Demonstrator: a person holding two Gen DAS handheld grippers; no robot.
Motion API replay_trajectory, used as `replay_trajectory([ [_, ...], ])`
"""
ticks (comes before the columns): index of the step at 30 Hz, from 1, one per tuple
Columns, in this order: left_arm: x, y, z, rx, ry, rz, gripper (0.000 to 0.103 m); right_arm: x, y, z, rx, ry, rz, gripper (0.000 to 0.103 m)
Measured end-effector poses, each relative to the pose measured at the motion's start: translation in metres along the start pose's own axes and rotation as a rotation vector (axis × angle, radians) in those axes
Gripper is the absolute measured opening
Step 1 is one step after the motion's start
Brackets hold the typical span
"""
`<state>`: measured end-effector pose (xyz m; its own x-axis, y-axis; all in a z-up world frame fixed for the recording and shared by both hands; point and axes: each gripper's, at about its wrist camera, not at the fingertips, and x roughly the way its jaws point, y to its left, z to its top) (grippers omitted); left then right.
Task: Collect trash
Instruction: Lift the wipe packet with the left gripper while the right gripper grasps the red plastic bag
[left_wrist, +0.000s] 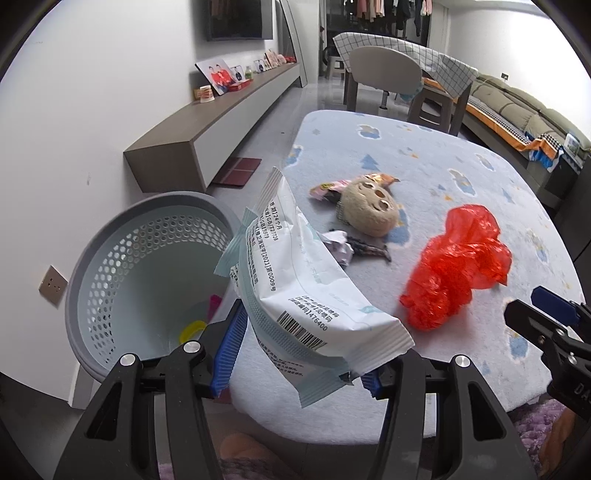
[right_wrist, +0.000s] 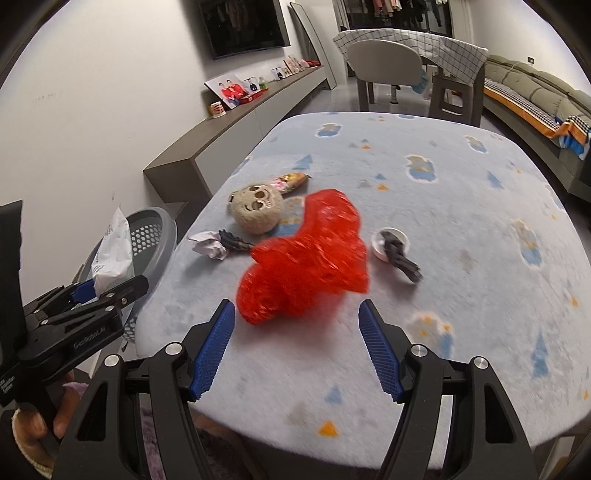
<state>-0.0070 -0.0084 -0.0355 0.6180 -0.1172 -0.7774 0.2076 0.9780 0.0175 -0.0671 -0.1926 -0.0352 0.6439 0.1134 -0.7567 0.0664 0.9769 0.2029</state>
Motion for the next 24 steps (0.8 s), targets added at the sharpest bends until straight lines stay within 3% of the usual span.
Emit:
replay_trajectory([
  [10, -0.002, 0.033, 0.007, -0.019, -0.029, 0.039, 0.053, 0.038, 0.026, 0.025, -0.043, 0.029, -0.018, 0.067],
  [24, 0.007, 0.045, 0.003, -0.054, -0.017, 0.021, 0.053, 0.094, 0.032, 0.018, -0.069, 0.136, -0.090, 0.066],
])
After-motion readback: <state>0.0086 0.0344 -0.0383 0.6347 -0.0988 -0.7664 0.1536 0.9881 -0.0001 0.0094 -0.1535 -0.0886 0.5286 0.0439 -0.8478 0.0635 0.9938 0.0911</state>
